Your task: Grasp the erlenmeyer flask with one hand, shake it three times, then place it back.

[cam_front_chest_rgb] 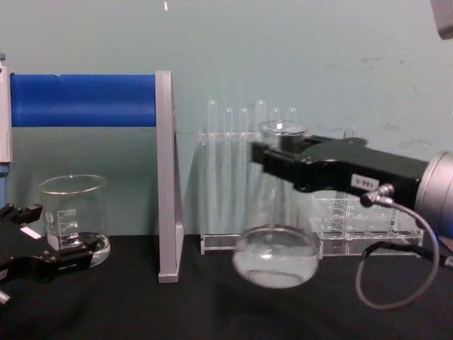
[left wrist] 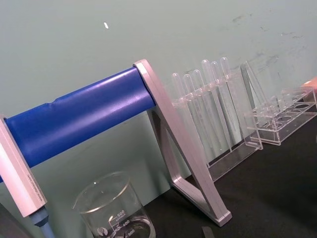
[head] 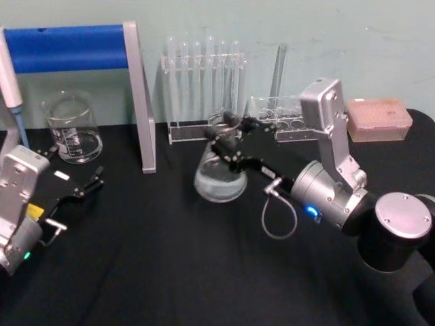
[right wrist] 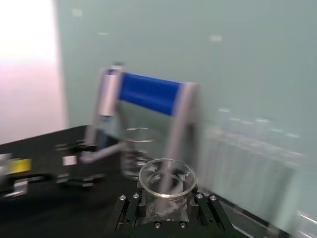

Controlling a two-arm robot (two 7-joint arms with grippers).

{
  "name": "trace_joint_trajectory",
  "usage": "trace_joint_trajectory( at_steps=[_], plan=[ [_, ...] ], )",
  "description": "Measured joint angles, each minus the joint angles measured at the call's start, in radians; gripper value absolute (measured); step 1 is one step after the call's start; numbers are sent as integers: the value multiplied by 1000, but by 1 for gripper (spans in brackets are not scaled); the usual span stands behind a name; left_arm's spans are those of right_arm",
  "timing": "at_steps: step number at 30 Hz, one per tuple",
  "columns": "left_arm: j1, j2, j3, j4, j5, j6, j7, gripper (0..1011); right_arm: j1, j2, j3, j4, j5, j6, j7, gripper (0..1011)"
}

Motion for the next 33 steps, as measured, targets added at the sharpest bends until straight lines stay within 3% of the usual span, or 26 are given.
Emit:
trace_joint_trajectory(
  at_steps=[5, 6, 10, 15, 21, 26, 33],
  plan=[
    [0, 0, 0, 0, 0, 0, 0, 1001, -23, -56, 56, 12, -66, 31, -181, 449],
    [0, 0, 0, 0, 0, 0, 0, 1001, -23, -56, 56, 12, -66, 31, -181, 449],
    [0, 0, 0, 0, 0, 0, 0, 1001, -36, -96, 94, 22, -99, 39, -281, 449],
    [0, 0, 0, 0, 0, 0, 0, 1001, -43, -119, 119, 27, -114, 40, -319, 449],
    [0, 0, 0, 0, 0, 0, 0, 1001, -45, -127, 127, 28, -117, 47, -294, 449],
    [0, 0, 0, 0, 0, 0, 0, 1001, -46, -118, 122, 20, -107, 57, -227, 449],
    [0, 0, 0, 0, 0, 0, 0, 1001, -53, -86, 93, -14, -62, 64, -52, 449]
  ],
)
